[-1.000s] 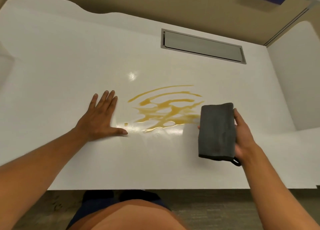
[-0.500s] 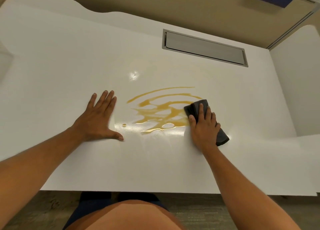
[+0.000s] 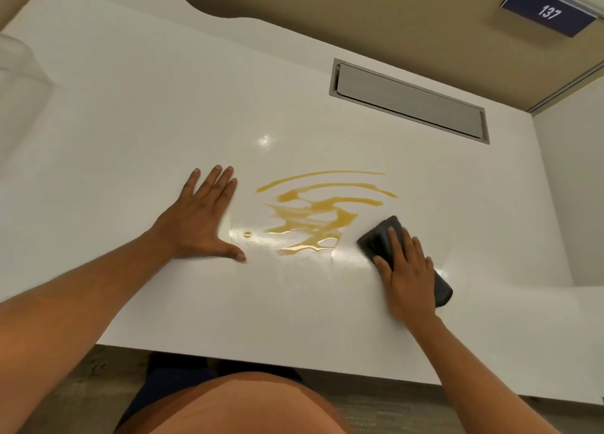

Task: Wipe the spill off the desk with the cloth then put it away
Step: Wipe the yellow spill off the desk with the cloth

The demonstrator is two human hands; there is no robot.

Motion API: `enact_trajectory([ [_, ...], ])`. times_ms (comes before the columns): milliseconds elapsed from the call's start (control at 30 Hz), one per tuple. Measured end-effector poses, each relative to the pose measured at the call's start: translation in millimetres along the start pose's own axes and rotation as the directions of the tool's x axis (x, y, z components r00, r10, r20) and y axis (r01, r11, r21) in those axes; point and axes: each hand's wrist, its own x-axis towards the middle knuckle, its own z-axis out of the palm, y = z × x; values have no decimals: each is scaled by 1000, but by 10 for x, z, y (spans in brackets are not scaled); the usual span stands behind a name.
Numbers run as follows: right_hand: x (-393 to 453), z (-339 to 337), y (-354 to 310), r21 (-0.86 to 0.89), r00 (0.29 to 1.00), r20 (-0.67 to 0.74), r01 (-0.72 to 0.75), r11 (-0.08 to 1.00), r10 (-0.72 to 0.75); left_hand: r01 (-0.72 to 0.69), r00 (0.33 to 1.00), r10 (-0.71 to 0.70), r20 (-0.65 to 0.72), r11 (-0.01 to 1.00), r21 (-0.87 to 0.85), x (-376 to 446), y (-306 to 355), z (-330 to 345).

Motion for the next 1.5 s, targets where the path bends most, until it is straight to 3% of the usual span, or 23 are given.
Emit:
enact_trajectory([
  [167,859,-75,-239,74,980,-41,-193,978,196,0,1000,0,-8,1000,11,-4,4,11],
  [233,884,-41,-476,57,986,-65,-151,987,155,6,1000,-6,-3,1000,11,-3,3,7],
  [367,397,72,-836,-2,996,-33,82,997,-82,7,1000,-7,5,1000,16,-2,0,0],
  [533,-505,162,-568,6,959,48,278,960,-278,10,1000,-10,9,1000,15,1,-1,-5],
  [633,-387,79,-245,18,962,61,267,964,-267,6,1000,-7,10,1000,13,-5,-2,-8],
  [700,-51,22,-158,16,985,29,170,985,-171,8,1000,-8,8,1000,17,-2,-6,-5],
  [800,542,-40,-241,44,999,-16,36,998,-35,7,1000,-7,7,1000,22,1,-11,-5],
  [900,816,-26,-463,52,999,-44,1,999,2,4,1000,-4,0,1000,30,0,-9,-3],
  [1100,33,99,-585,14,986,-39,161,987,-160,5,1000,-5,0,999,35,5,-9,6],
  [1200,-621,159,-363,22,965,29,258,966,-259,5,1000,-4,-5,999,38,5,-7,13],
  [1300,-555,79,11,1,944,83,319,948,-318,0,1000,0,-9,999,43,3,-1,19],
  [1500,637,-67,-3,74,999,-28,-13,997,15,5,1000,-5,-3,999,38,-1,7,5],
])
